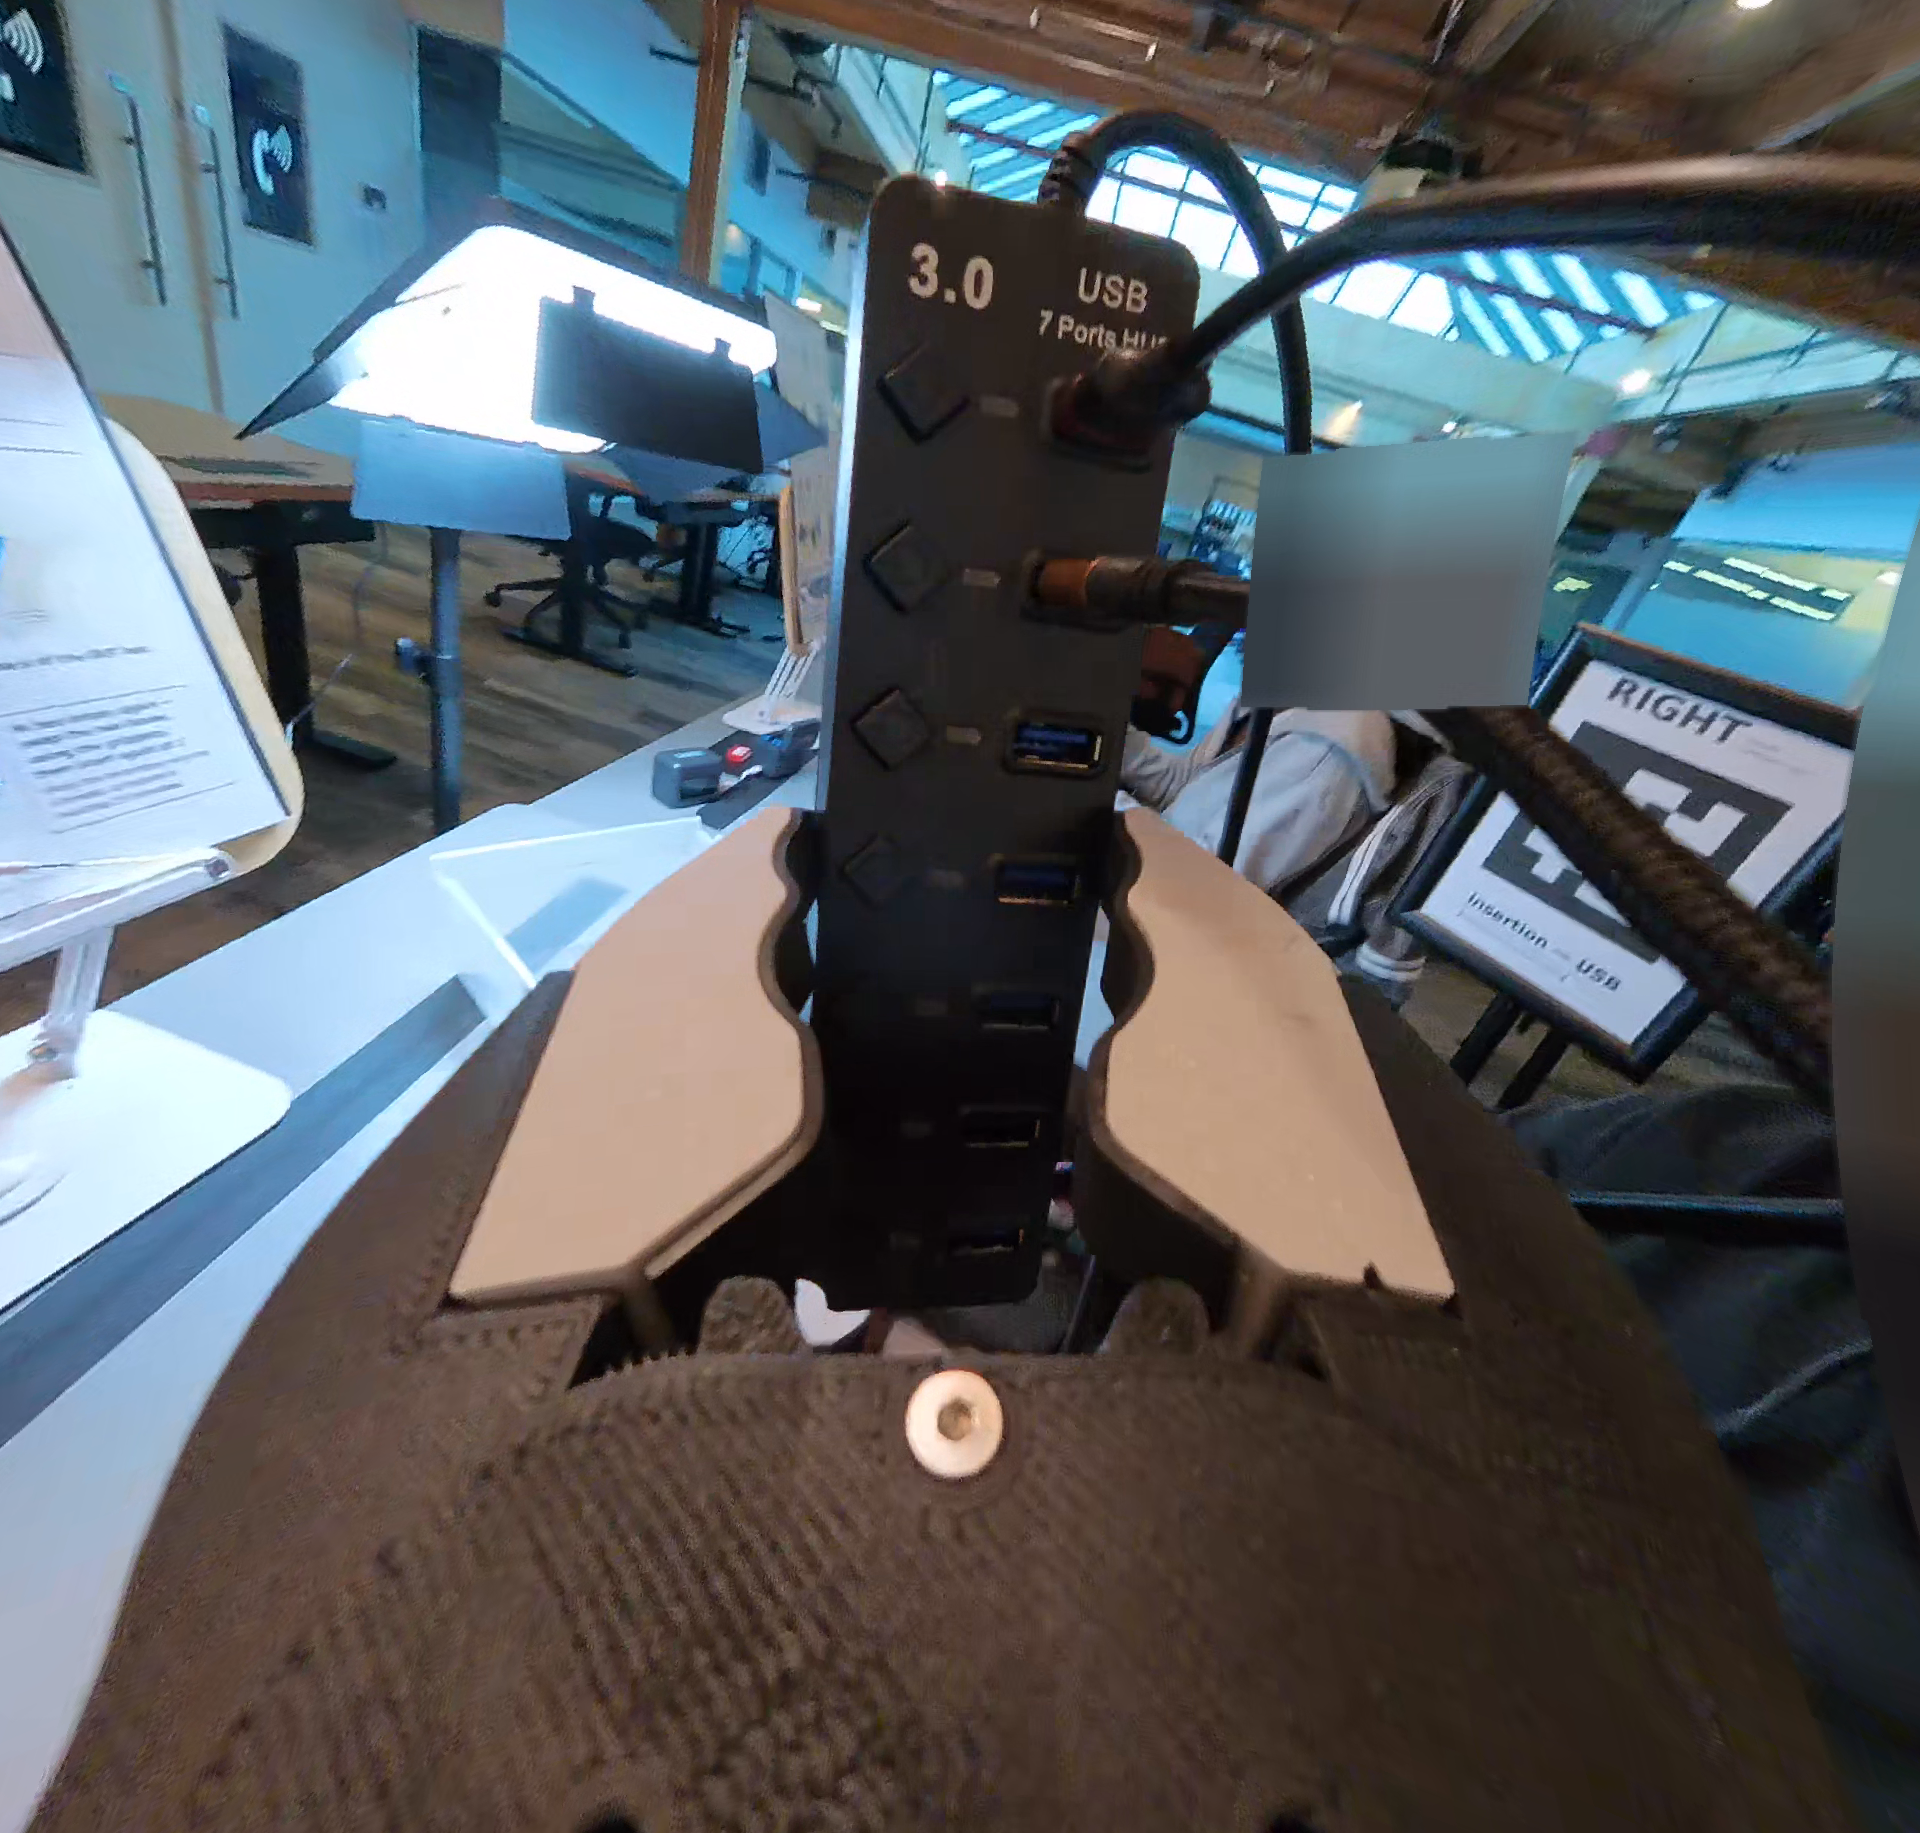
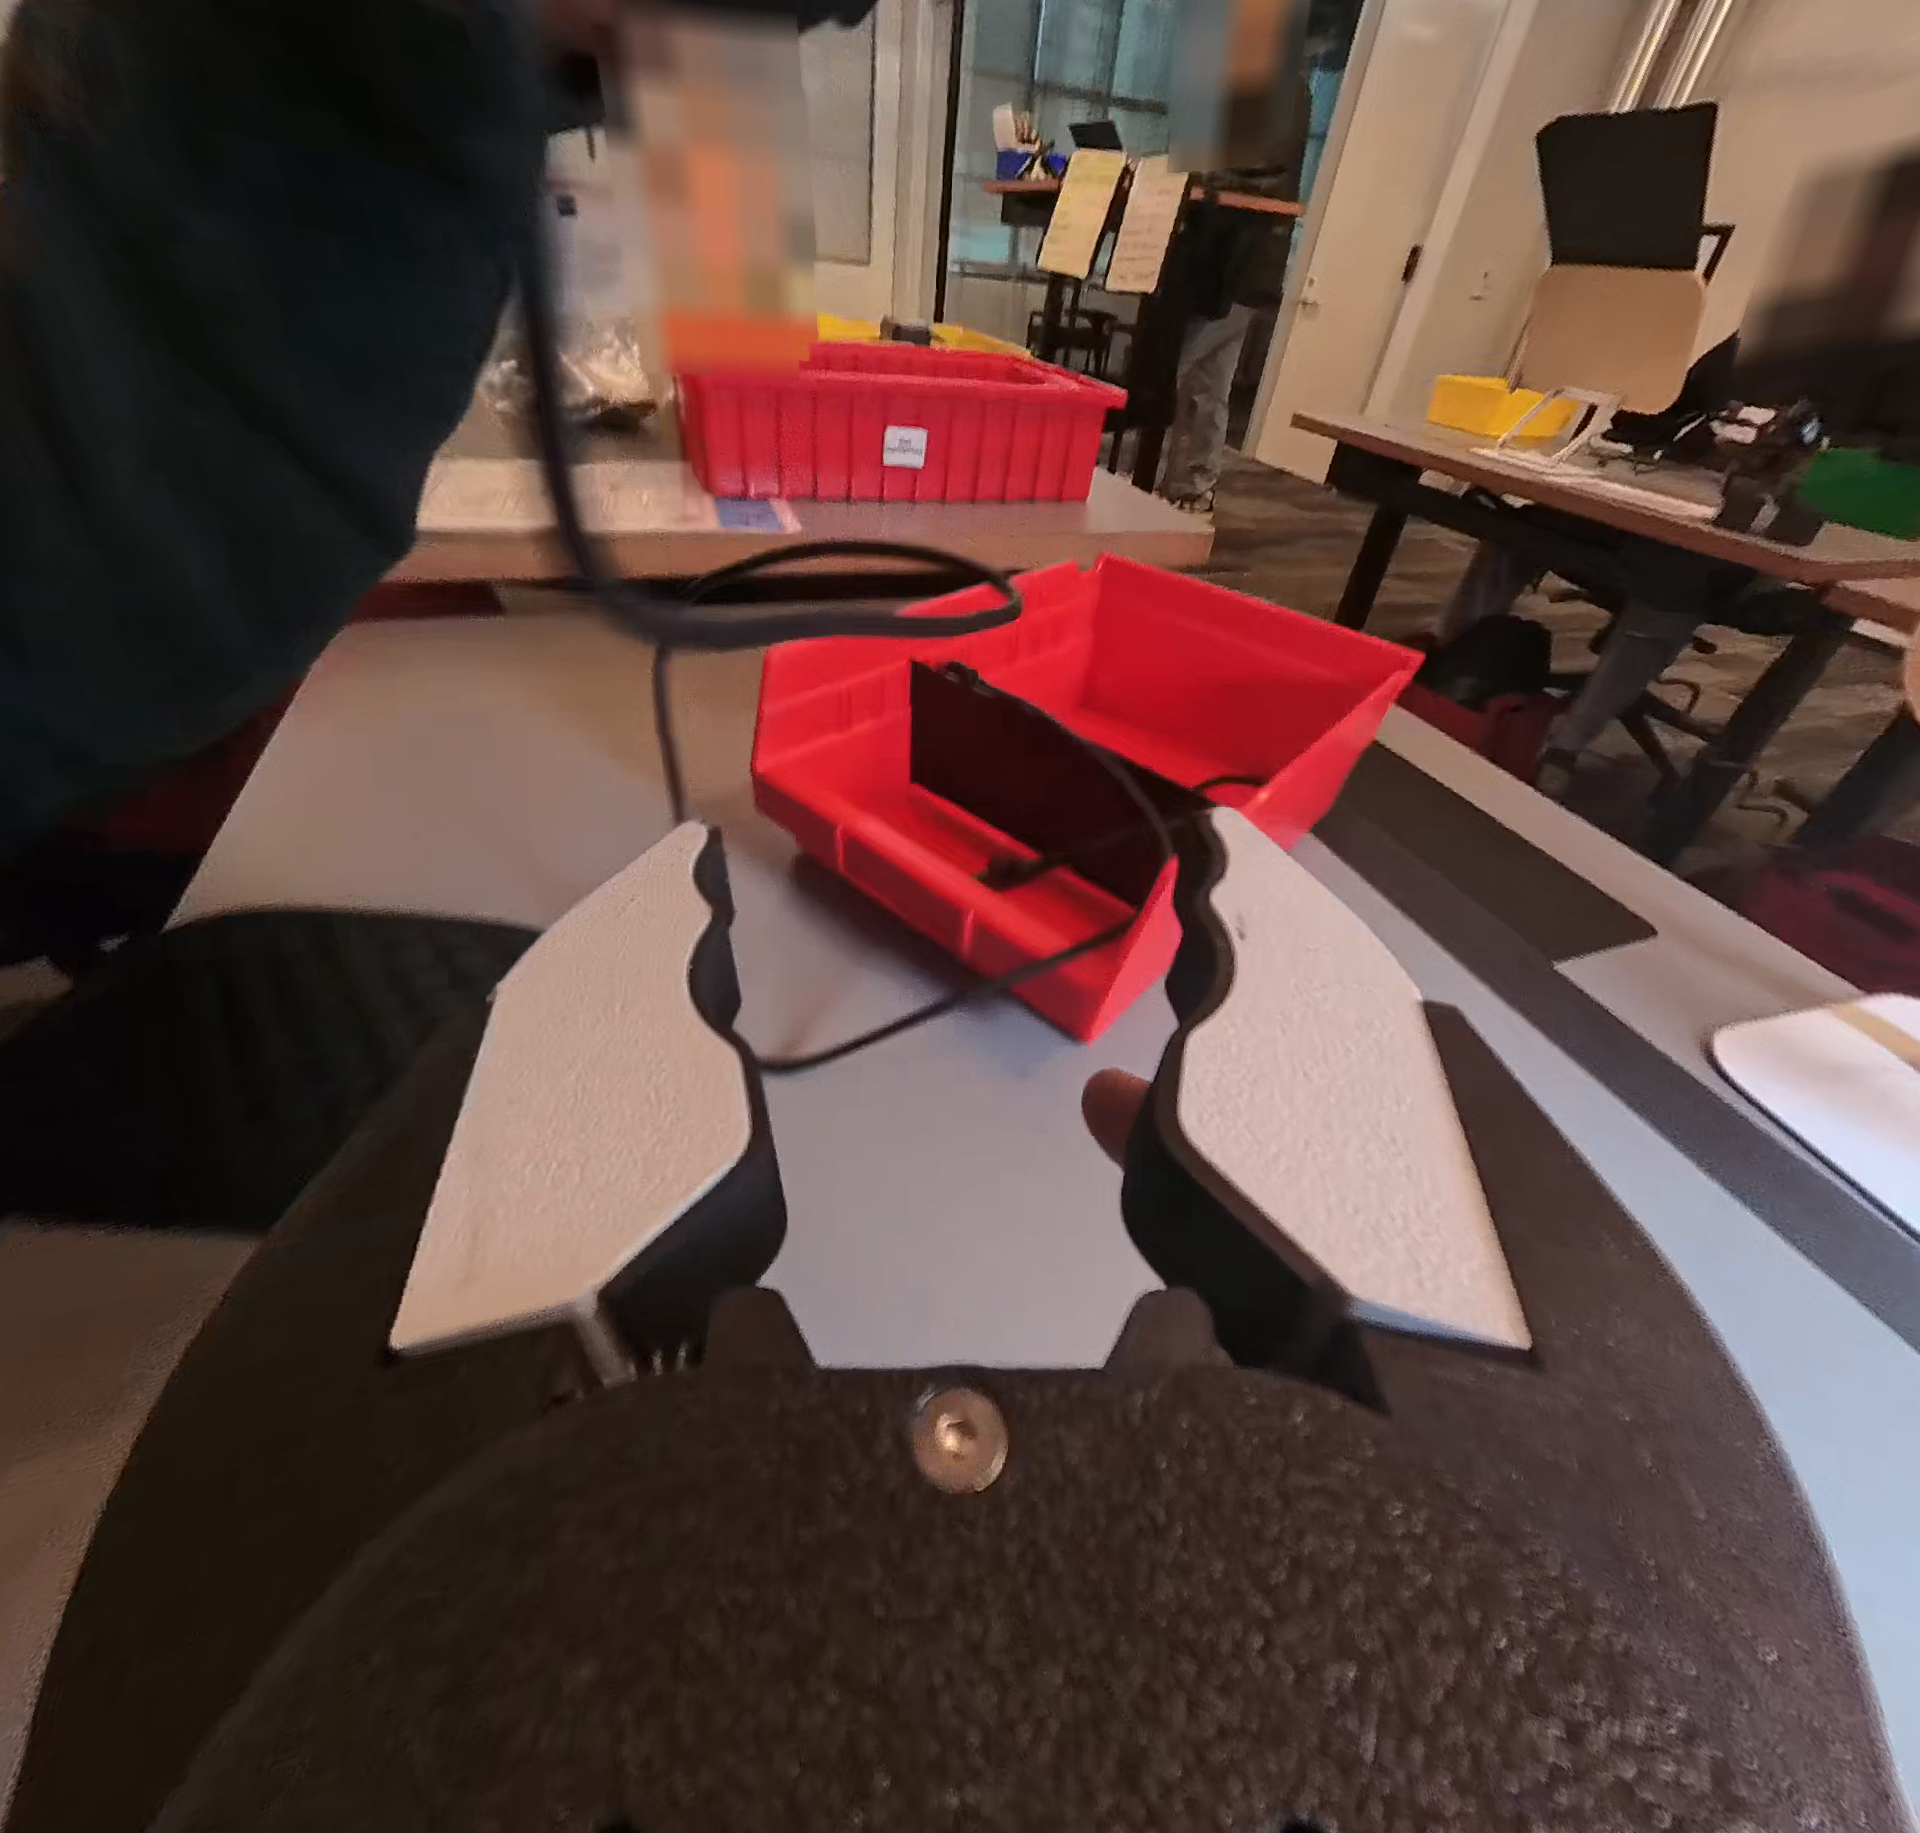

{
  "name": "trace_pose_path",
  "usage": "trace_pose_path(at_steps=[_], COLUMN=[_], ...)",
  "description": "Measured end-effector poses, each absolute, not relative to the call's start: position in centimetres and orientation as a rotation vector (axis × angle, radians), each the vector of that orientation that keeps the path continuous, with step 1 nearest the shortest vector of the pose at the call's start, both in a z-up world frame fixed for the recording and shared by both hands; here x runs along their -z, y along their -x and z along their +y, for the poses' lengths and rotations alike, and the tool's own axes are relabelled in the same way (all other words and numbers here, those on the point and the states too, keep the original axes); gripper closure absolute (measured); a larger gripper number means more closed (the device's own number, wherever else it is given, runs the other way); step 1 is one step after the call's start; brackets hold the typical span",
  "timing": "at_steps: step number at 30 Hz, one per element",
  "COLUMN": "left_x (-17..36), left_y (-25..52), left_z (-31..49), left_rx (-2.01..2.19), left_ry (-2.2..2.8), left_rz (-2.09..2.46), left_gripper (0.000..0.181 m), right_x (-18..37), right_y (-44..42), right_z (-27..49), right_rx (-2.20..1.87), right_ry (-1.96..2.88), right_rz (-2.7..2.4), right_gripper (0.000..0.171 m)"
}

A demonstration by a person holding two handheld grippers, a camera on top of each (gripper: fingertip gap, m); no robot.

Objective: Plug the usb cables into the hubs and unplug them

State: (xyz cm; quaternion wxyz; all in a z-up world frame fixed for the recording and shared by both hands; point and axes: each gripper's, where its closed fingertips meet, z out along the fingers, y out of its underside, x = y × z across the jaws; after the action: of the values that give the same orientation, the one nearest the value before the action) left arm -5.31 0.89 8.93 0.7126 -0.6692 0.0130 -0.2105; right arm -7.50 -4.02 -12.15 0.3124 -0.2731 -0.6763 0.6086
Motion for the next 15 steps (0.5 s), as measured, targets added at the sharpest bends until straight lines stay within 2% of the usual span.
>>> trace_pose_path(at_steps=[4, 8, 12, 13, 15], left_x=[-10.5, -11.6, -12.8, -13.2, -13.8], left_y=[6.0, 7.0, 7.8, 7.8, 7.8], left_z=[0.3, -1.1, -2.2, -2.5, -2.9], left_rx=[0.469, 0.461, 0.468, 0.473, 0.479], left_ry=[1.424, 1.380, 1.309, 1.290, 1.261], left_rz=[0.017, -0.004, -0.020, -0.020, -0.017], left_gripper=[0.127, 0.127, 0.127, 0.127, 0.127], right_x=[11.4, 8.6, 9.8, 10.0, 9.0], right_y=[10.4, 11.8, 14.4, 14.8, 15.0], right_z=[-7.3, -10.1, -13.7, -14.5, -15.5], right_rx=[-1.777, -1.887, -1.970, -2.021, -2.220], right_ry=[0.657, 0.604, 0.699, 0.719, 0.763], right_rz=[-1.763, -1.647, -1.760, -1.756, -1.689], right_gripper=[0.093, 0.111, 0.105, 0.108, 0.136])
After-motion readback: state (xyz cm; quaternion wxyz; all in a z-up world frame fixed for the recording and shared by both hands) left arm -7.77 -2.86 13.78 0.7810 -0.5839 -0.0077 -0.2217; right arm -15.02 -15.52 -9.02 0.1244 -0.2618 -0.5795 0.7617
